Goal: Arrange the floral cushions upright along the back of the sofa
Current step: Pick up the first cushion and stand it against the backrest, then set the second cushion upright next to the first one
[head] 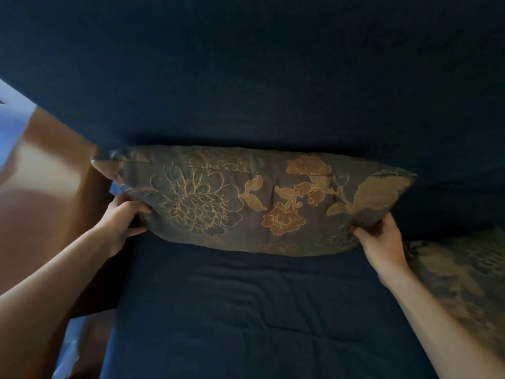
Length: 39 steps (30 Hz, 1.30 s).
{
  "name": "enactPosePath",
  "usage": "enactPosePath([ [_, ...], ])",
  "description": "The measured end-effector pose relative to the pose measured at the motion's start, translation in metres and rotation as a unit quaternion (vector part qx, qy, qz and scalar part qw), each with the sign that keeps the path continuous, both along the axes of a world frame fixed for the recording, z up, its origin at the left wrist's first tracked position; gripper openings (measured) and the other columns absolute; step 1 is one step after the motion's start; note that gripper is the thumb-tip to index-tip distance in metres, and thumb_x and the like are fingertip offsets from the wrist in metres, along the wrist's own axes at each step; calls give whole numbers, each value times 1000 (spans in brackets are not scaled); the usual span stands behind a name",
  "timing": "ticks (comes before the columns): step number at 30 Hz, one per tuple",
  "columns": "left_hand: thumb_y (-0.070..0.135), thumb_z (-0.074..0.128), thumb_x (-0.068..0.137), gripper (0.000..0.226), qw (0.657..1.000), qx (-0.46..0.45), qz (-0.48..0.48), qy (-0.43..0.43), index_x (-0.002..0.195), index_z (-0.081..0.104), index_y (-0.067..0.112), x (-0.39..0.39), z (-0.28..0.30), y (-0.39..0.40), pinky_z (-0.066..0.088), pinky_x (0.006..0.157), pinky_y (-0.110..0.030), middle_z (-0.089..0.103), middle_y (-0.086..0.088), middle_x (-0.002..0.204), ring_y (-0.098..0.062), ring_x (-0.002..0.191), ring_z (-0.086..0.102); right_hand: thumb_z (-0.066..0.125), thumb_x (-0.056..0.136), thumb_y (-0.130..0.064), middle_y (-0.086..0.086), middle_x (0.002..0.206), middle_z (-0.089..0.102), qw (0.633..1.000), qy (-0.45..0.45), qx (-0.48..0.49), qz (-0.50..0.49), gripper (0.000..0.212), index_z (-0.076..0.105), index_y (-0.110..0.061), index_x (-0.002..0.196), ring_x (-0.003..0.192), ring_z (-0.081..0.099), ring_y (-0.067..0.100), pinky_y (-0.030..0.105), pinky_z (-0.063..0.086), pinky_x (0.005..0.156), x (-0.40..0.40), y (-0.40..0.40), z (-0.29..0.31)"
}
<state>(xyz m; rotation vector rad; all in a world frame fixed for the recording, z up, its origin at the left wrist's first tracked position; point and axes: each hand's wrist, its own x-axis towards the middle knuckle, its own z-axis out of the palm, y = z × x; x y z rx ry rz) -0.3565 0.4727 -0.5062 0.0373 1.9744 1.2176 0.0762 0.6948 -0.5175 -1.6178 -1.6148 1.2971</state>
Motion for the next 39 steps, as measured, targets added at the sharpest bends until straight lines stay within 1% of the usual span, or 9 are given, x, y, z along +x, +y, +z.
enactPosePath([
  [5,7,58,79,56,1000,-8,-2,-7,133,48,18,-1,-19,-1,50,76,-41,58,-4,123,-22,115,53,72,79,-12,-20,103,60,1000,-23,-15,0,46,52,-34,114,95,56,0,30,43,86,-3,-3,-16],
  [10,7,57,81,54,1000,15,7,-2,133,47,19,-2,-30,1,51,71,-35,61,4,111,-14,106,57,74,77,-17,-20,101,61,999,-28,-13,-15,45,51,-35,111,91,57,-5,19,41,74,-4,0,-22],
  [16,21,61,86,56,1000,11,-5,23,138,42,23,4,-38,-9,50,75,-33,57,8,117,-9,103,55,74,79,-16,-15,103,60,999,-27,-25,-9,45,48,-26,115,95,58,-1,20,43,78,-1,-3,-19],
  [19,34,65,86,69,997,-28,-35,56,145,32,27,18,-38,-23,47,79,-34,52,6,128,-13,106,53,72,83,-16,-16,107,61,1000,-15,-22,-5,42,51,-28,117,97,60,-4,18,44,80,9,-11,-14],
  [24,39,69,82,77,982,-73,-111,135,145,31,17,67,-36,-41,44,98,-37,50,-8,139,-20,119,52,64,90,-14,-5,122,58,999,-28,-20,-4,39,52,-25,126,105,57,2,43,48,97,40,-22,-5],
  [28,44,68,81,73,976,-74,-154,135,142,38,18,117,-34,-43,44,102,-43,54,-8,137,-21,122,53,63,90,-20,-10,119,59,999,-34,-17,-20,35,53,-30,121,105,58,2,47,47,98,76,-30,-1],
  [31,46,65,83,67,971,-78,-171,148,140,41,20,158,-29,-34,43,103,-46,53,-6,137,-20,123,52,63,91,-25,-17,116,60,999,-39,-24,-29,33,54,-33,121,105,58,-1,46,47,98,109,-33,2],
  [34,48,63,84,65,970,-67,-175,153,139,44,19,203,-24,-22,43,103,-45,53,-4,136,-18,121,53,62,91,-28,-10,119,62,998,-40,-42,-31,33,55,-30,122,105,57,-3,44,46,99,144,-36,4],
  [39,46,64,83,62,973,-44,-185,132,137,46,20,290,-13,4,45,100,-38,55,-4,134,-13,118,54,62,90,-30,-7,118,64,997,-45,-49,-36,28,56,-32,117,101,55,-6,21,41,85,213,-41,13],
])
